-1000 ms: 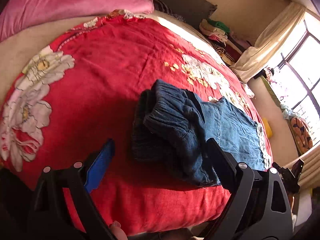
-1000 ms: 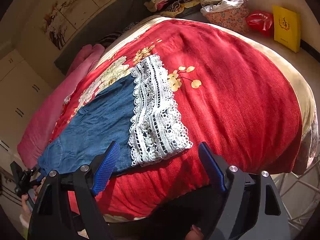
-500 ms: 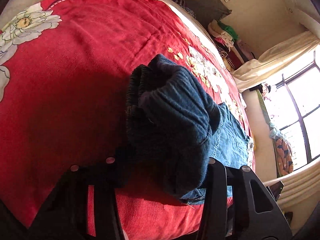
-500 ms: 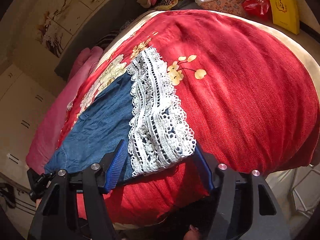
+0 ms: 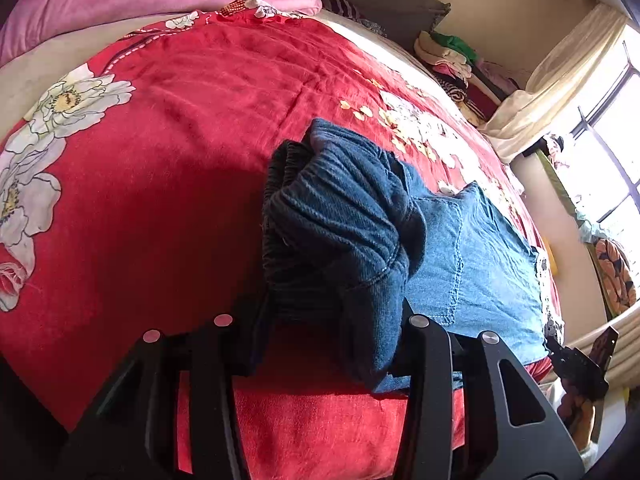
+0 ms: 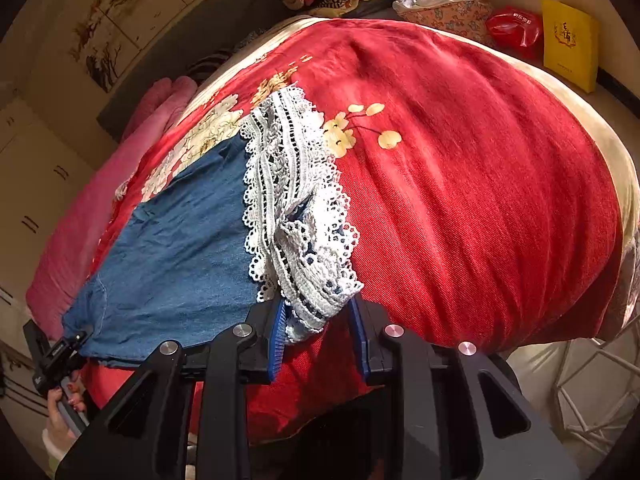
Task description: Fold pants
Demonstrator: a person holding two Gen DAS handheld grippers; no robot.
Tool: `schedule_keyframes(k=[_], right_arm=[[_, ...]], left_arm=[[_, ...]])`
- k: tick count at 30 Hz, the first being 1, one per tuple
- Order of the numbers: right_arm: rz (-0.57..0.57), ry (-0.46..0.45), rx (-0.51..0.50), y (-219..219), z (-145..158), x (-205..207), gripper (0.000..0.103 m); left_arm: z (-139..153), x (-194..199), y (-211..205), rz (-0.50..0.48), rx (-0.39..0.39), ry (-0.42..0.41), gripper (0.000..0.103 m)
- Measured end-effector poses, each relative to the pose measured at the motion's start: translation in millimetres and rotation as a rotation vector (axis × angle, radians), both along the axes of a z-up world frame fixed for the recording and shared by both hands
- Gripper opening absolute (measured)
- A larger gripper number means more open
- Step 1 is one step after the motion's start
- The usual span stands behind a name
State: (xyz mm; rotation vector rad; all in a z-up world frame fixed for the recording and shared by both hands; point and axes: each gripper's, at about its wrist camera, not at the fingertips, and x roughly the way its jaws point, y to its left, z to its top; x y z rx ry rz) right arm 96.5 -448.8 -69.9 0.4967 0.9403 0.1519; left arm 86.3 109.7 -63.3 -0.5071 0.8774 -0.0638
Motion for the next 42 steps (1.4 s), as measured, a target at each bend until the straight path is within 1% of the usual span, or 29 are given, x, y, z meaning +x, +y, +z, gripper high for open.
schedule_keyframes(k=[2,5,6,7,8,9,10,12,14,17,19,20,21,25,27,30,34,37,40,42], right_arm=[[0.000,0.001,-0.016,1.9,1.5,1.4,0.027],[-0.007,0.001,-0.019,-0.1,6.5,0.3,0.031],[-0.012,-0.001,-0.029,-1.4,8.9,-1.4,0.035],[-0.022,-0.003,-0.042,-4.0,11.0,-4.0,0.038],[-0.032,-0.004,-0.047,-6.8,12.8,-6.9,0.040],[-0.043,-0.006,-0.049,-9.4,15.0,-9.0,0.046],[-0.049,-0.011,-0.052,-11.5,17.7,-11.5,0.049],[-0.053,-0.025,-0.061,-12.3,24.8,-15.1,0.049],[-0.059,-0.052,-0.099,-11.7,36.1,-18.3,0.049],[-0.064,-0.100,-0.157,-11.4,55.0,-21.8,0.049],[-0.060,-0.137,-0.176,-9.3,68.1,-23.8,0.053],[-0.052,-0.157,-0.177,-7.3,74.3,-24.4,0.057],[-0.040,-0.177,-0.173,-4.3,79.9,-24.9,0.059],[0.027,-0.232,-0.150,16.6,95.4,-25.6,0.064],[0.089,-0.246,-0.141,34.5,97.3,-24.2,0.068],[0.181,-0.250,-0.149,65.3,94.2,-21.4,0.069],[0.254,-0.219,-0.143,92.5,79.6,-15.0,0.070],[0.284,-0.196,-0.142,102.0,68.6,-13.0,0.070],[0.294,-0.172,-0.145,101.9,58.9,-11.7,0.072],[0.291,-0.159,-0.146,98.0,52.8,-10.5,0.073]], left_arm=[[-3.5,-2.4,2.7,-0.001,-0.009,-0.001,0.037],[-2.1,-4.1,3.1,-0.002,-0.011,-0.007,0.041],[-0.5,-5.3,4.4,-0.005,-0.016,-0.010,0.044],[1.8,-7.4,6.7,-0.006,-0.020,-0.014,0.045],[4.4,-12.1,8.1,-0.003,-0.019,-0.018,0.049],[7.7,-15.5,11.2,0.001,-0.021,-0.022,0.052],[11.7,-16.7,14.2,0.004,-0.022,-0.029,0.052],[21.1,-24.1,18.7,0.022,0.000,-0.050,0.052],[35.1,-33.9,23.3,0.047,0.033,-0.085,0.053],[59.7,-51.4,27.5,0.102,0.120,-0.142,0.056],[74.3,-62.2,32.4,0.135,0.156,-0.173,0.061],[81.1,-67.4,34.6,0.150,0.165,-0.189,0.064],[87.3,-71.0,36.5,0.161,0.175,-0.200,0.065],[102.9,-81.5,39.7,0.179,0.185,-0.221,0.067],[110.1,-84.0,33.0,0.168,0.199,-0.236,0.070],[120.2,-80.2,15.5,0.124,0.215,-0.256,0.072],[123.3,-56.2,-30.1,0.012,0.244,-0.262,0.074],[115.2,-33.9,-70.4,-0.087,0.262,-0.250,0.078],[95.1,-10.0,-108.3,-0.173,0.280,-0.207,0.078],[79.5,2.3,-128.9,-0.211,0.305,-0.177,0.078]])
